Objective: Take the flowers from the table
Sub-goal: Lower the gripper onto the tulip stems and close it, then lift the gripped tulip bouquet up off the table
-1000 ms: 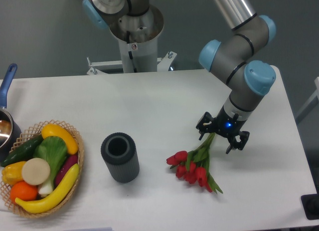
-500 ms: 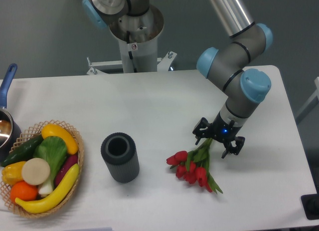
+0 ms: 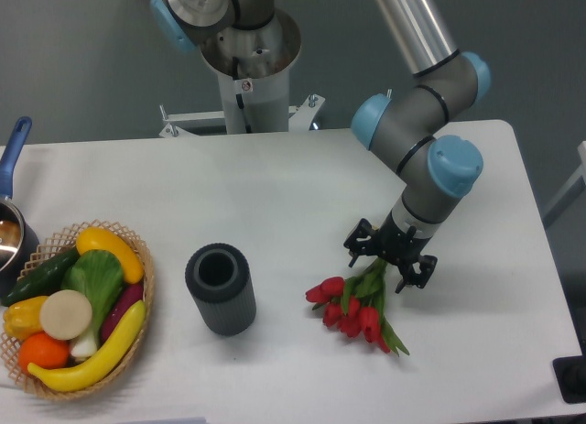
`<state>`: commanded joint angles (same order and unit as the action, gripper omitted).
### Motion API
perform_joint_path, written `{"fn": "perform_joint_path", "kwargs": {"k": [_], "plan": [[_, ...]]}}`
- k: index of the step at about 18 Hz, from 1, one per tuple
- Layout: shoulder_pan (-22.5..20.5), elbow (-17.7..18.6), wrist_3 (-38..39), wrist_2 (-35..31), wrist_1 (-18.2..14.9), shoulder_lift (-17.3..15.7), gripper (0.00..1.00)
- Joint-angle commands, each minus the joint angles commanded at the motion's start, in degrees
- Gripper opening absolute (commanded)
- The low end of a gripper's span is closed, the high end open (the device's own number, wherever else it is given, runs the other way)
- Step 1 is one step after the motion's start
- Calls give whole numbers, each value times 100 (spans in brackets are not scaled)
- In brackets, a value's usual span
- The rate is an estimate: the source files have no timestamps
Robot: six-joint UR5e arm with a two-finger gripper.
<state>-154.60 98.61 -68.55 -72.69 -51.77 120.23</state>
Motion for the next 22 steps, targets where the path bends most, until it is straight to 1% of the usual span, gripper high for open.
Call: {"fn": "perform_joint_path", "kwargs": {"k": [2,4,6,8,10,11,14,16,17,19,20,22], "plan": [[0,26,9,0,9,35,100],[44,79,9,0,131,35,100],[70,114,18,0,167,26,99],[79,141,35,0,176,26,80],[79,132,35,-9,193,26,70],[88,132,26,0,246,35,68],[88,132,9,-9,290,35,55],[88,132,9,-9,290,35,51],[79,123,0,-9,290,0,46],[70,88,9,-9,281,-35,43],[53,123,9,-9,281,-105,38],[-8,132,0,-9,272,-211,36]]}}
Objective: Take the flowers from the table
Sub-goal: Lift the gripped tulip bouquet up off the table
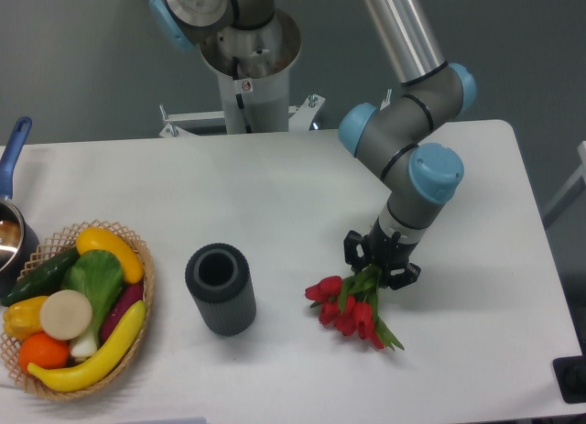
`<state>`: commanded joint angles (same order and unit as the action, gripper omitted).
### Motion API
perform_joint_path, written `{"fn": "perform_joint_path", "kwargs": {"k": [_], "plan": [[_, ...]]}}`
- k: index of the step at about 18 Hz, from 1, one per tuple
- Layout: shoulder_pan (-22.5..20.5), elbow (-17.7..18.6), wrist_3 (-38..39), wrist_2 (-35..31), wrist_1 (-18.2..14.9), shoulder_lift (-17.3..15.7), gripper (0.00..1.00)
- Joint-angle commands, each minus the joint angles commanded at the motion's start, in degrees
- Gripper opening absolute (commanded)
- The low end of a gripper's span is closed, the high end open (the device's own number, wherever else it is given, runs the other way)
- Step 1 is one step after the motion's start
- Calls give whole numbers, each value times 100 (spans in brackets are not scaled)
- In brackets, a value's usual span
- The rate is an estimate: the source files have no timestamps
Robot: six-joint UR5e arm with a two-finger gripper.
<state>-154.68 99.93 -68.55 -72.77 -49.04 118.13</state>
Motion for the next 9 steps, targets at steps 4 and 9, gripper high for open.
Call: {"fn": "perform_joint_path", "kwargs": {"k": [4,9], "plan": [[-62,-53,0,17,-9,-166,33],[-220,-201,9,263,-26,-615,33]]}}
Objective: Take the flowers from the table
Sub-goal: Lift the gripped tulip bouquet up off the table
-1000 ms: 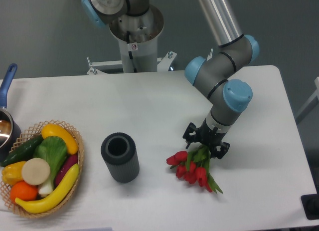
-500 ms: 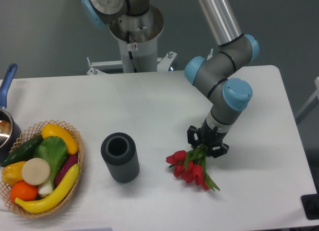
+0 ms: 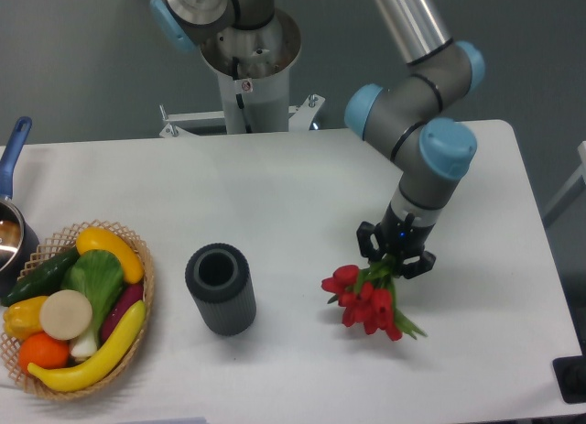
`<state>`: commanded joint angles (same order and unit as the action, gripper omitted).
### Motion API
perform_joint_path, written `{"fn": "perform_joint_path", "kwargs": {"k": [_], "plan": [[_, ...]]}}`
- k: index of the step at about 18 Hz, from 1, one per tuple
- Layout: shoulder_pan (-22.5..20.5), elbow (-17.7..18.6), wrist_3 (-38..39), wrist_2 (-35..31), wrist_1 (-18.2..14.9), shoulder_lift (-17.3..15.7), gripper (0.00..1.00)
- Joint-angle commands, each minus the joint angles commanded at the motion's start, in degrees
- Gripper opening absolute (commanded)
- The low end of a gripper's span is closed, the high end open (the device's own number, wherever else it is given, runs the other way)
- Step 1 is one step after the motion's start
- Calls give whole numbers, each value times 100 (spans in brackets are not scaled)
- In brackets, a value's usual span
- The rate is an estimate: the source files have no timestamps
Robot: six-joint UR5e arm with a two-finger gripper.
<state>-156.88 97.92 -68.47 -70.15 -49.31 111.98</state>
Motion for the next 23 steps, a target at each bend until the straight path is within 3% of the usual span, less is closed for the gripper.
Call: {"fn": "perform_joint_path", "kwargs": {"k": [5,9,14,23], "plan": [[-289,-247,44,1255,9,-316,33],[-729,-247,70,2205,9,-694,33],[-1011,-247,351,3233,9,-792,33],[-985,-291,378,3464,9,-827,33]]}}
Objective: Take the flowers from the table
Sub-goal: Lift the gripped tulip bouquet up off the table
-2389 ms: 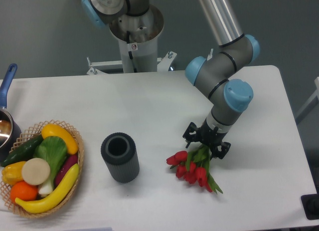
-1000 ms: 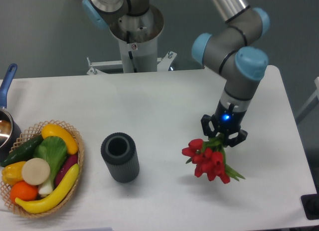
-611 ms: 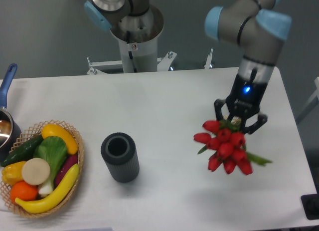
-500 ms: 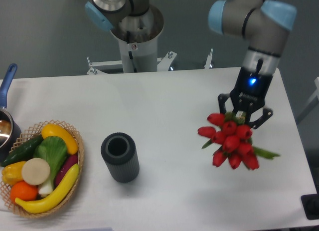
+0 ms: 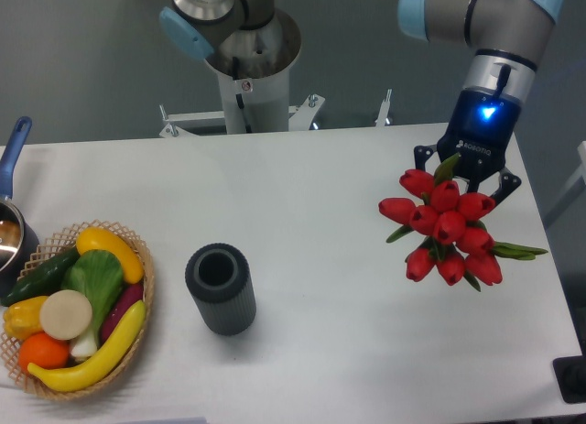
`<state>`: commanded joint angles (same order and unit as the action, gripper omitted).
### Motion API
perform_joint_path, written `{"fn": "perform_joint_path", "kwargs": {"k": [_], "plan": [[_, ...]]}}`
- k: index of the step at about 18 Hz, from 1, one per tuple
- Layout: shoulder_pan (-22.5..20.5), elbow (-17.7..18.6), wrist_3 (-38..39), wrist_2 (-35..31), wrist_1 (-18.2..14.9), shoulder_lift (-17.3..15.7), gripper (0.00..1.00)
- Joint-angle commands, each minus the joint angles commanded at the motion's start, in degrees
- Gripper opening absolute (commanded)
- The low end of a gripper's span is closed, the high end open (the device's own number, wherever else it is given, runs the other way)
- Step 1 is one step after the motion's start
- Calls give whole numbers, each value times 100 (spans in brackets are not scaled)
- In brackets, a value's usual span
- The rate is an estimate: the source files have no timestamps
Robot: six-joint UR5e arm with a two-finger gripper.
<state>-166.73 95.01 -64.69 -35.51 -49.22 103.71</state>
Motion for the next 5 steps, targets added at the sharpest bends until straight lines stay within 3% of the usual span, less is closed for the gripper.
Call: {"fn": "perform_joint_path", "kwargs": {"k": [5], "plan": [[0,-18,0,61,0,0,33]]}}
